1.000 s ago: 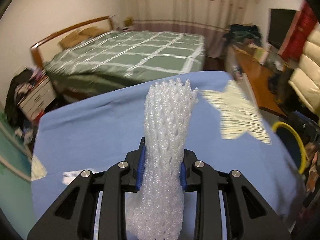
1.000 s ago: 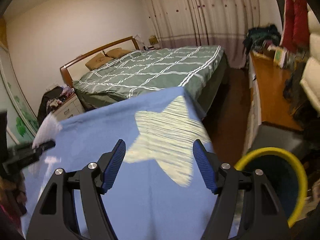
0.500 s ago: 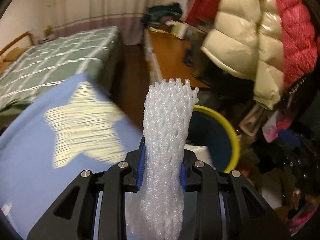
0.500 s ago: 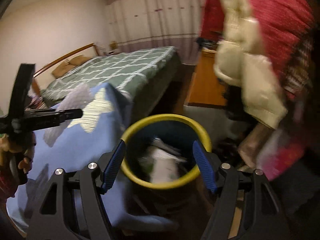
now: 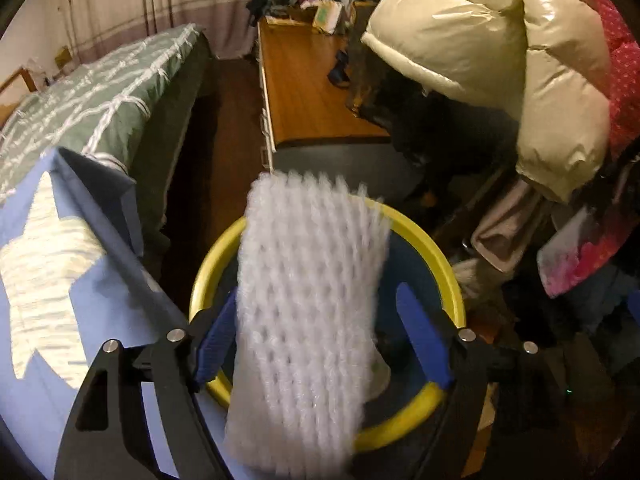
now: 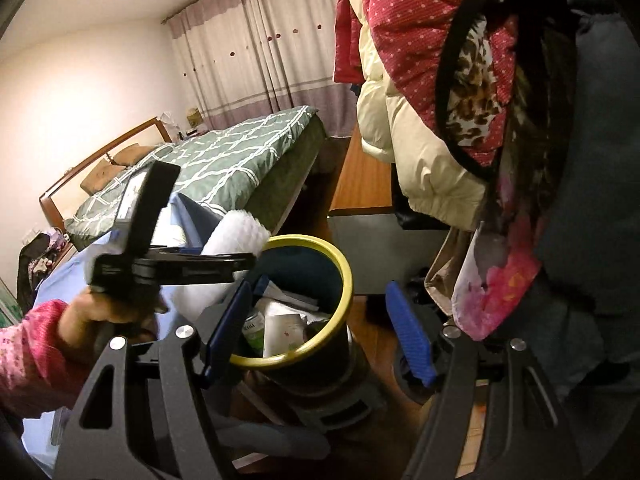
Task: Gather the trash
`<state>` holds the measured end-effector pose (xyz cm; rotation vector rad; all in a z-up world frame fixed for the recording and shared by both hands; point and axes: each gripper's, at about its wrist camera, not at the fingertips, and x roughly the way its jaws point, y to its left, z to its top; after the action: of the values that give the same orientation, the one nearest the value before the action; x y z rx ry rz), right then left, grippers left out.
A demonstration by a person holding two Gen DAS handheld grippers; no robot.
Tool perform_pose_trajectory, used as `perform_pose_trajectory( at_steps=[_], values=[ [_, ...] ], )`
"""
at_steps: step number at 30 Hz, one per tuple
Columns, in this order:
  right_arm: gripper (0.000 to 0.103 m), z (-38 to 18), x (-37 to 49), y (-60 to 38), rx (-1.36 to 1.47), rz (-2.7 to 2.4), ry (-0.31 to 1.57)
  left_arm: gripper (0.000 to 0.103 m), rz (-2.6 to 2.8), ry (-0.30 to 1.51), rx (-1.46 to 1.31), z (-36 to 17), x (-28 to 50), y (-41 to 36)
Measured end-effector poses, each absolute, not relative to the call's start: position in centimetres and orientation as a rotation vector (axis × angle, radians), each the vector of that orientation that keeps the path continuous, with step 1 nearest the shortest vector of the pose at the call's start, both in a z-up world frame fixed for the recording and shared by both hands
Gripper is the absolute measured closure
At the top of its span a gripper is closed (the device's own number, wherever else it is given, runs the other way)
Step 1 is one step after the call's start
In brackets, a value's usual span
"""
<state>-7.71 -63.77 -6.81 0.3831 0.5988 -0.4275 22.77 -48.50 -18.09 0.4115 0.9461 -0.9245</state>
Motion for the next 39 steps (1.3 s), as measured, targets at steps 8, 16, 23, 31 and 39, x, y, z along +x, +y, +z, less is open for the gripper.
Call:
perform_pose_trajectory(
  at_steps=[8,16,23,31,39],
  values=[
    [0.035,-6.7,-7.5,-62.9,0.374,-0.422,0.596,0.015,-0.891,0.875,0.335,-13.9,23.1,-43.8],
    [0.033,-6.6,-4.5,-58.8,0.317,-0.259,0.620,0.005,-0.688,0.604,0.230,-5.6,17.7,-27.6],
    [0.030,-5.0,-1.9,-52.9,0.217,-0.096,0.598,0.005,-0.328,0.454,0.102,-3.5,11.3,-12.1],
    [0.026,-3.1,-2.3,-47.1,0.115,-0.060,0.560,0.005,-0.096,0.460,-0.029,-4.7,6.1,-0.5],
    [0.023,-2.3,-4.1,-45.2,0.072,-0.063,0.548,0.005,-0.061,0.430,-0.051,-4.9,3.5,1.9]
  ],
)
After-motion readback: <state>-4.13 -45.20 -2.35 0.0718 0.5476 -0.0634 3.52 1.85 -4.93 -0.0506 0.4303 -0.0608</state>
